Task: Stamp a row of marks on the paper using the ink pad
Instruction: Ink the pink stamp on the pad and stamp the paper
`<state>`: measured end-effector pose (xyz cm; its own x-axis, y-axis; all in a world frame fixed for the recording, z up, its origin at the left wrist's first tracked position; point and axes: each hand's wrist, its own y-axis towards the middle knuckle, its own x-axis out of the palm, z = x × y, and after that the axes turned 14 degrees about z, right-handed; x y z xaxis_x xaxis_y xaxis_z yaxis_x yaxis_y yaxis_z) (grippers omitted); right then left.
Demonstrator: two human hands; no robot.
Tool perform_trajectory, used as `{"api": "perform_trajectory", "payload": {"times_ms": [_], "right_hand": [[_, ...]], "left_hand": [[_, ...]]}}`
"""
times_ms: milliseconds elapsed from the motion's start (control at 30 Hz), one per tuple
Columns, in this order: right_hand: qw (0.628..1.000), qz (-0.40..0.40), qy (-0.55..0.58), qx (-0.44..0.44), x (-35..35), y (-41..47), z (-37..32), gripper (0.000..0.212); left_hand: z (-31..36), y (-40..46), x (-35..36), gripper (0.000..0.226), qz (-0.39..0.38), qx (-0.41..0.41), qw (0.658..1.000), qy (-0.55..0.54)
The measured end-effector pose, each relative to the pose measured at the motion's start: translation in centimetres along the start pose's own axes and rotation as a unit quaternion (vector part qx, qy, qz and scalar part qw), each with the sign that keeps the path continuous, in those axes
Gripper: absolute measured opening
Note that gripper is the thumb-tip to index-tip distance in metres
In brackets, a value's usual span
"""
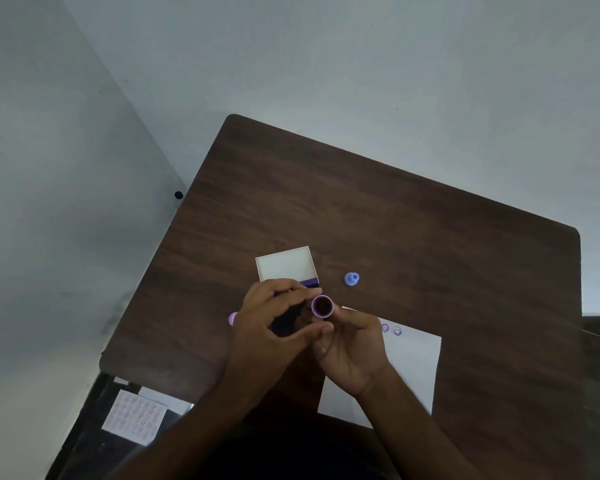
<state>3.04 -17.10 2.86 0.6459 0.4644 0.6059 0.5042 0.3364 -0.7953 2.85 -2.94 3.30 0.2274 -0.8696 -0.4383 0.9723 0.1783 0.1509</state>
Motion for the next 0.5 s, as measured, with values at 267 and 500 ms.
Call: {"api": "perform_trajectory", "payload": {"times_ms": [267,500], "right_hand": [[0.999,-0.017,0.026,0.023,-0.69,0.19,-0.08,0.059],[0.999,-0.025,0.006,0.024,-0.78,0.20,-0.33,0.055]], "left_hand": [[0.26,-0.39,0.48,0.057,0.028,0.058,0.998,0.017],[0.63,-0.35,0.63,0.049,0.032,0.062,0.997,0.016]]}}
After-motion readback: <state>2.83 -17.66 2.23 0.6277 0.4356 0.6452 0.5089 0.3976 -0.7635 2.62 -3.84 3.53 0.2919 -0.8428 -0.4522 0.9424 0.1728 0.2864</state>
